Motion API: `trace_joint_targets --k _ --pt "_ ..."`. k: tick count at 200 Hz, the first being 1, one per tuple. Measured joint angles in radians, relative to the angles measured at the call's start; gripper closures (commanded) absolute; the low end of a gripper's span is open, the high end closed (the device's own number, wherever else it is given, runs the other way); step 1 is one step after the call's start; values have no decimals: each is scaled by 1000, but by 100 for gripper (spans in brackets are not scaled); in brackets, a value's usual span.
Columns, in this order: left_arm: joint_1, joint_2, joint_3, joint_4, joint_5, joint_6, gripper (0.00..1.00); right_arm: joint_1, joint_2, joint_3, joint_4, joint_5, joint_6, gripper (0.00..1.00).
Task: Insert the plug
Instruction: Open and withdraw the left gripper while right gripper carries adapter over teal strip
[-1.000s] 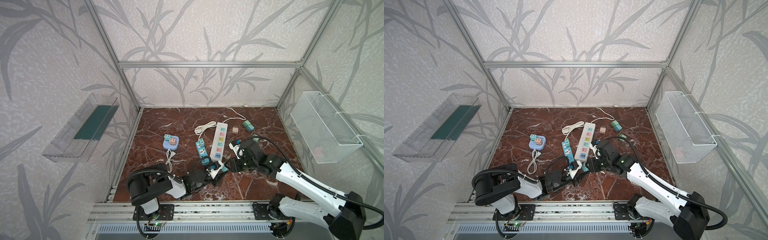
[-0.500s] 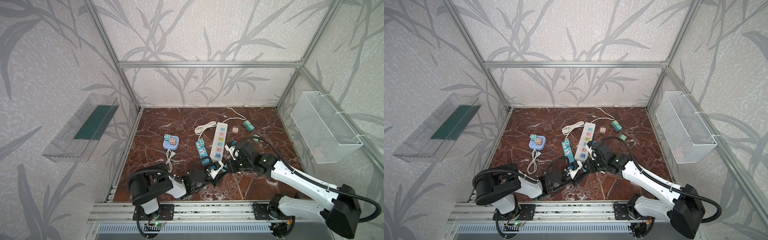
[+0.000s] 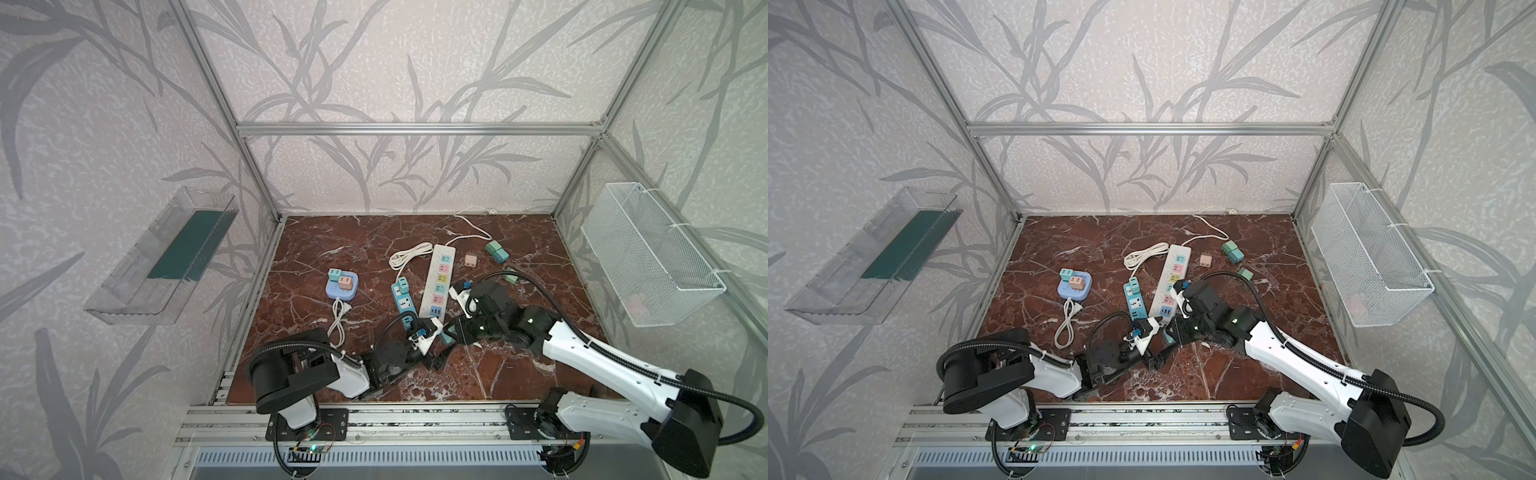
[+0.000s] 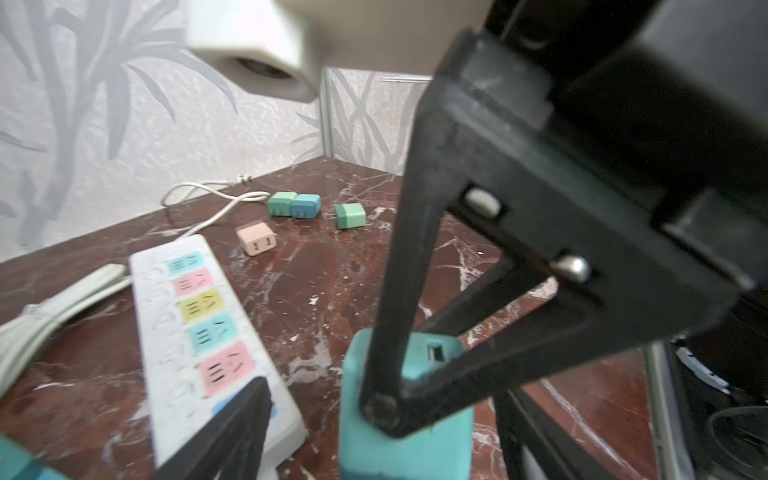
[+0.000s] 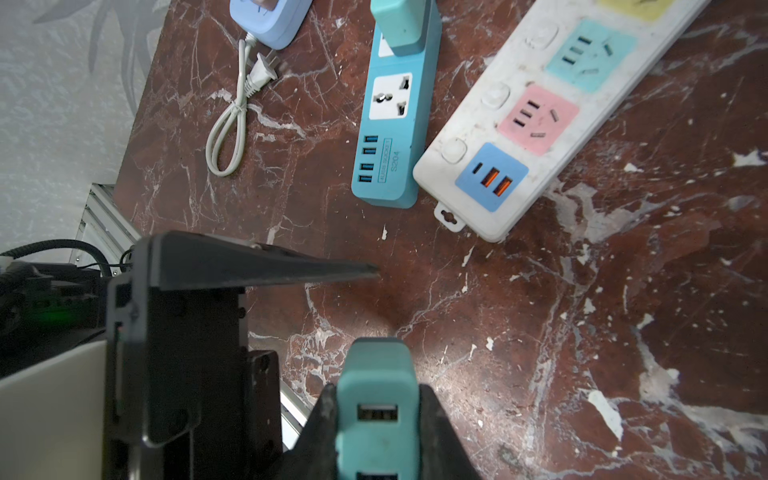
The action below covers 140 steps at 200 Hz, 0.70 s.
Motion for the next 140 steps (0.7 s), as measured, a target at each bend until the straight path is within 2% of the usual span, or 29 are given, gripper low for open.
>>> trace_joint_targets --k 18,29,46,59,73,90,120,140 --pt "0 -113 -62 -21 -109 -43 14 2 2 34 -1 40 0 86" --pt "0 -228 -80 -98 -208 -96 14 6 8 61 2 71 0 86" --pt "18 -449 -36 -393 -368 -222 13 19 34 100 12 124 -3 87" --pt "94 -591 53 -689 -433 -371 11 34 72 124 35 163 -7 87" --pt "207 -697 97 -877 -451 -498 11 47 131 143 77 206 -12 88" --pt "300 -794 62 -1012 -464 -606 11 60 211 157 134 249 -18 89" --pt "335 -834 -8 -1180 -446 -711 11 70 368 224 197 299 -22 89" --pt "341 -834 -25 -1230 -425 -746 10 76 472 291 232 306 -26 90"
